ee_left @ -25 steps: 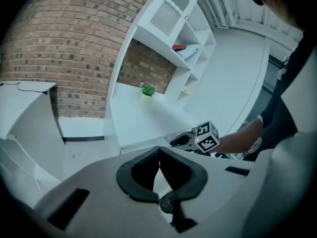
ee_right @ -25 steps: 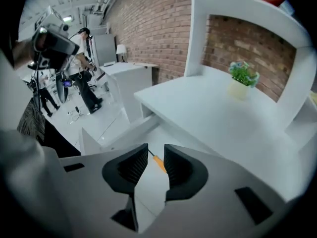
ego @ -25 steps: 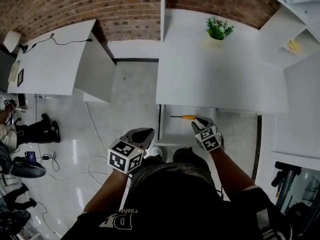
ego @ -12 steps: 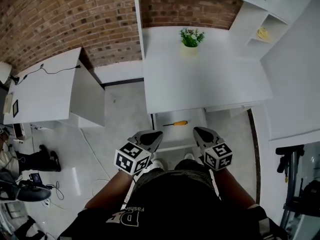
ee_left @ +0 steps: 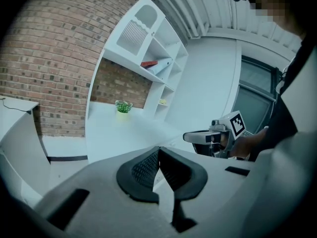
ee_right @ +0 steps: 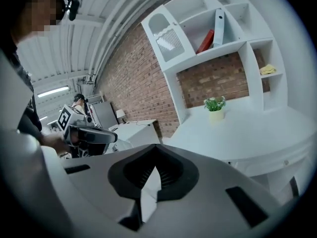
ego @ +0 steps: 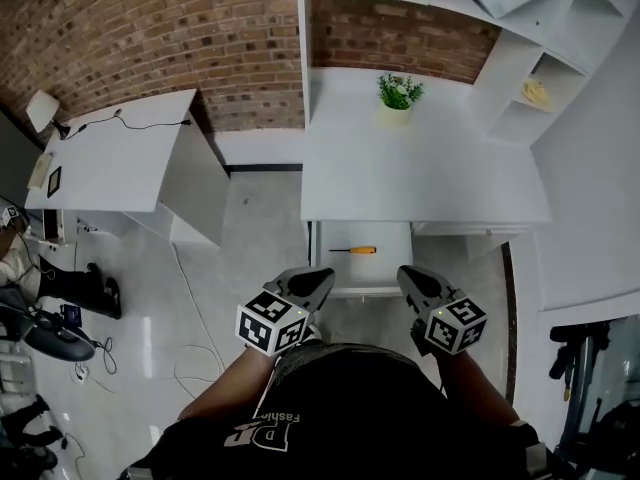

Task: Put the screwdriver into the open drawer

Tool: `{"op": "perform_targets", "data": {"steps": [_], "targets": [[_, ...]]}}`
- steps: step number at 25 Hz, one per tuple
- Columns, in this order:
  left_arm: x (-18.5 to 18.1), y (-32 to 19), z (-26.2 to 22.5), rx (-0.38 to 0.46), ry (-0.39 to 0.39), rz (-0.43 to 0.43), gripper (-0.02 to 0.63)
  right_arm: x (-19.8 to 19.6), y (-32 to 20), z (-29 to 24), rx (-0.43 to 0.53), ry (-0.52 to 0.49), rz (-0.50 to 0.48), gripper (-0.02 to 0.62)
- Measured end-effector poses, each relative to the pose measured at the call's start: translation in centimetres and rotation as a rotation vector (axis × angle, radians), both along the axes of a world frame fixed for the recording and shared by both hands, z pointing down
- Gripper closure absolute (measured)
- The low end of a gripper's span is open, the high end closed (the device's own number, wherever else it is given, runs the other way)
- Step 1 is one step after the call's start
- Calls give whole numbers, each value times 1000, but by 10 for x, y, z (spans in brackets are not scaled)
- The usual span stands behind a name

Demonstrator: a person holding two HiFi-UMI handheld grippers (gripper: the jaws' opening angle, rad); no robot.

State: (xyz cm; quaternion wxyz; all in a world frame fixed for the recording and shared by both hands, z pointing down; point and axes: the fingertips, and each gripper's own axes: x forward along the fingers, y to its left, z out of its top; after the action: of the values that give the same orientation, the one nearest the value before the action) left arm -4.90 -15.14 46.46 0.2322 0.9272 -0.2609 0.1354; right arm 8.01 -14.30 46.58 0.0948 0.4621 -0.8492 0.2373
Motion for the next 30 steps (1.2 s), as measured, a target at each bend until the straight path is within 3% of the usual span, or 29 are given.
{"op": "perform_targets", "data": {"steps": [9, 25, 30], "targets": [[34, 71, -13, 21, -10, -102, 588, 34, 73, -3, 16, 20, -108, 592], [64, 158, -5, 15, -22, -187, 588, 74, 160, 8, 20, -8, -131, 591], [68, 174, 5, -5, -52, -176, 588, 79, 169, 3, 43, -17, -131, 592]]}}
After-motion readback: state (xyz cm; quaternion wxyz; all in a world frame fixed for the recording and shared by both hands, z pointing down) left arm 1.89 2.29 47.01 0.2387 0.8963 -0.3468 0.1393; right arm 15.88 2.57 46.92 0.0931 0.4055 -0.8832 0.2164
